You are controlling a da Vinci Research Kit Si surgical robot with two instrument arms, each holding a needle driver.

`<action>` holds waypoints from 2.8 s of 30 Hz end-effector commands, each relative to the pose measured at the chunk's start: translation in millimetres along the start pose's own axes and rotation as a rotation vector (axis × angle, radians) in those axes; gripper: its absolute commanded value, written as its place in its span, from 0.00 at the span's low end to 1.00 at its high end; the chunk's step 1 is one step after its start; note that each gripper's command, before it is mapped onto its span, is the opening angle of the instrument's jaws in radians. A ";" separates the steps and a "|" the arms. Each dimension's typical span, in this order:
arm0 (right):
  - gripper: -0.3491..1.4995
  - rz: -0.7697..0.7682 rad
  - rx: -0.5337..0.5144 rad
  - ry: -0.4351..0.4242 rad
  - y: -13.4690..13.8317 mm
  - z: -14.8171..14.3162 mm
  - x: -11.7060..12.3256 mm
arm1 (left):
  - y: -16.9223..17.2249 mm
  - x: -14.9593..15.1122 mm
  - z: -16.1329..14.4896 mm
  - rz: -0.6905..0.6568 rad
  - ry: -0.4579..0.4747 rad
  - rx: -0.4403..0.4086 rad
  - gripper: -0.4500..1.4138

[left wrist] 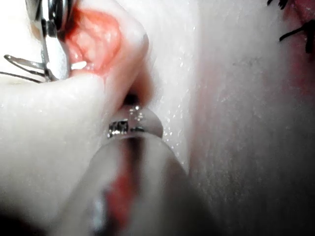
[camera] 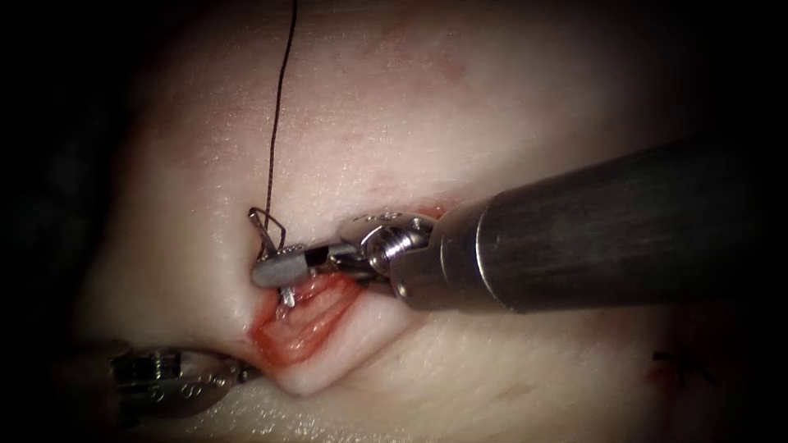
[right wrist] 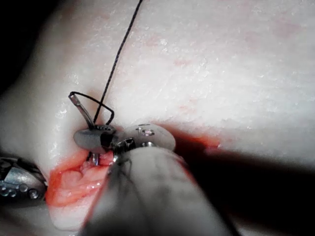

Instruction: Wound Closure

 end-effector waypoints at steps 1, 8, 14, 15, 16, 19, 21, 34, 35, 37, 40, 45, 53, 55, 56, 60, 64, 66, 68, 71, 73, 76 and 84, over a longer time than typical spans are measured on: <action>0.00 0.004 0.002 -0.004 0.5 0.7 -0.7 | 0.8 -0.1 0.9 -0.001 0.001 -0.003 0.00; 0.00 0.017 0.008 -0.019 -0.1 0.6 -1.6 | 0.8 -0.1 0.9 -0.001 0.001 -0.003 0.00; 0.00 0.030 0.015 -0.026 -0.4 0.7 -2.1 | 0.8 -0.1 0.8 -0.001 0.001 -0.004 0.00; 0.00 0.035 0.016 -0.028 -0.3 0.7 -2.2 | 0.8 -0.2 0.8 -0.001 0.001 -0.004 0.00; 0.00 0.034 0.015 -0.028 -0.3 0.6 -2.3 | 0.8 -0.2 0.8 -0.001 0.001 -0.004 0.00; 0.00 0.034 0.019 -0.028 -0.2 0.5 -2.3 | 0.8 -0.2 0.7 0.000 0.001 -0.005 0.00; 0.00 0.034 0.021 -0.026 -0.2 0.5 -2.2 | 0.8 -0.2 0.7 0.000 0.001 -0.005 0.00; 0.00 0.065 0.073 -0.042 -1.0 0.3 -3.2 | 0.8 -0.2 0.7 0.000 0.001 -0.005 0.00; 0.00 0.071 0.073 -0.043 -1.0 0.4 -3.3 | 0.8 -0.2 0.7 0.000 0.001 -0.005 0.00; 0.00 0.068 0.074 -0.046 -1.0 0.5 -3.5 | 0.9 -0.2 0.7 0.000 0.001 -0.005 0.00; 0.00 0.061 0.076 -0.056 -1.2 0.8 -4.4 | 0.9 -0.2 0.6 0.000 0.001 -0.005 0.00; 0.00 0.058 0.074 -0.059 -1.5 0.6 -5.1 | 0.9 -0.2 0.6 0.000 0.001 -0.005 0.00; 0.00 0.063 0.076 -0.053 -1.6 0.6 -4.3 | 0.9 -0.2 0.6 0.000 0.001 -0.005 0.00; 0.00 0.065 0.077 -0.051 -1.7 0.6 -4.1 | 0.9 -0.2 0.6 0.000 0.001 -0.005 0.00; 0.00 0.067 0.077 -0.050 -1.7 0.6 -3.9 | 0.9 -0.2 0.6 0.000 0.001 -0.005 0.00; 0.00 -0.013 0.040 0.022 -1.4 -0.6 -0.5 | 1.7 0.1 0.3 0.000 0.000 -0.003 0.00; 0.00 -0.036 0.028 0.049 0.2 -1.1 2.3 | 4.3 1.1 -1.8 0.005 0.009 -0.015 0.00; 0.00 -0.058 0.021 0.061 0.9 -1.2 3.0 | 5.3 1.7 -2.8 0.004 0.009 -0.017 0.00; 0.00 -0.080 0.014 0.069 1.5 -1.4 3.6 | 6.2 2.4 -3.8 -0.003 0.009 -0.020 0.00; 0.00 -0.129 -0.003 0.088 2.3 -2.1 4.9 | 7.5 3.8 -5.3 0.017 0.010 -0.025 0.00; 0.00 -0.138 -0.014 0.099 3.0 -3.0 5.8 | 8.2 5.1 -6.7 0.041 0.011 -0.031 0.00; 0.00 -0.142 -0.020 0.104 3.4 -3.3 6.0 | 8.4 6.1 -7.9 0.056 0.026 -0.019 0.00; 0.00 -0.153 -0.025 0.112 3.7 -3.4 6.3 | 5.4 10.1 -9.8 0.122 0.164 0.131 0.08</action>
